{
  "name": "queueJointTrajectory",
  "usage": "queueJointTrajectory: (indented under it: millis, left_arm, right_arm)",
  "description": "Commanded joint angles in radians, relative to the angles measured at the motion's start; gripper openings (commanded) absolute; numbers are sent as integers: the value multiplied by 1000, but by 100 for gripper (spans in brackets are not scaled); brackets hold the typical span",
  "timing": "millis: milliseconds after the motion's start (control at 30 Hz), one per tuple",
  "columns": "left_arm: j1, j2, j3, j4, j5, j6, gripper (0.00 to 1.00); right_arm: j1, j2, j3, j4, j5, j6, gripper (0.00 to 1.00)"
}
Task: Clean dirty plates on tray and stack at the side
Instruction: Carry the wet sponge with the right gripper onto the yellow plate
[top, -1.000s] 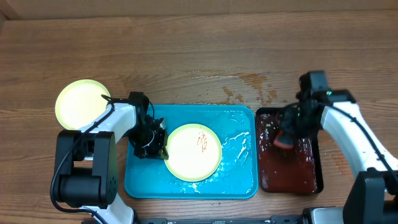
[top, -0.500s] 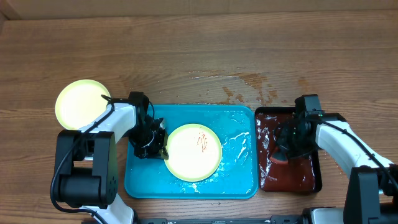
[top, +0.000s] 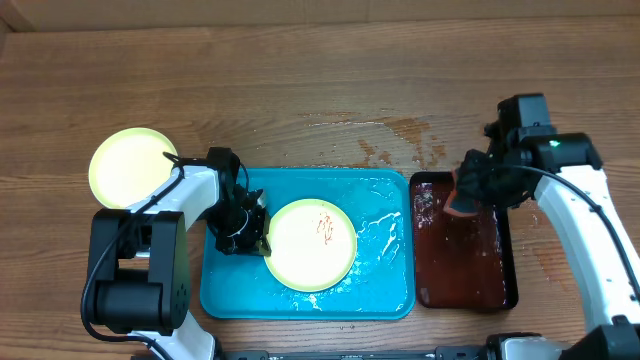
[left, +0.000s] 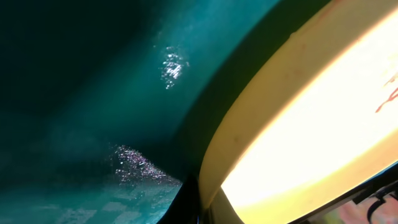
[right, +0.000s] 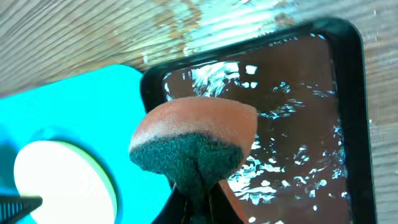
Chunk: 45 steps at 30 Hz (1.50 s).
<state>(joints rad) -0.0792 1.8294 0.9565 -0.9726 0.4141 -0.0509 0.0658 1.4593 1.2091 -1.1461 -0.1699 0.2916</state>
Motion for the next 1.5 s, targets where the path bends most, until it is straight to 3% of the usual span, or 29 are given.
queueJointTrajectory:
  millis: [0, 333, 500, 633, 900, 1233, 1300, 1467]
  left_arm:
    - [-16, 39, 4, 70, -143, 56, 4]
    - [-147, 40, 45, 121, -79, 164, 4]
    - [-195, 40, 90, 117, -146, 163, 4]
    - [-204, 40, 96, 121, -234, 158, 4]
    - [-218, 41, 96, 167, -238, 96, 4]
    - [-291, 41, 96, 188, -238, 69, 4]
    - [-296, 41, 96, 188, -238, 69, 4]
    - [-297, 41, 96, 181, -238, 69, 4]
  right_arm:
    - [33, -6, 16, -6, -49, -133, 4]
    - [141, -6, 16, -8, -195, -307, 4]
    - [250, -6, 16, -47, -313, -425, 4]
    - [349, -6, 16, -79, -313, -411, 4]
    - [541, 53, -14, 19, -139, -55, 4]
    - [558, 286, -30, 250, -137, 303, 4]
    - [556, 314, -30, 279, -114, 335, 4]
    - [554, 364, -30, 245, 153, 372, 4]
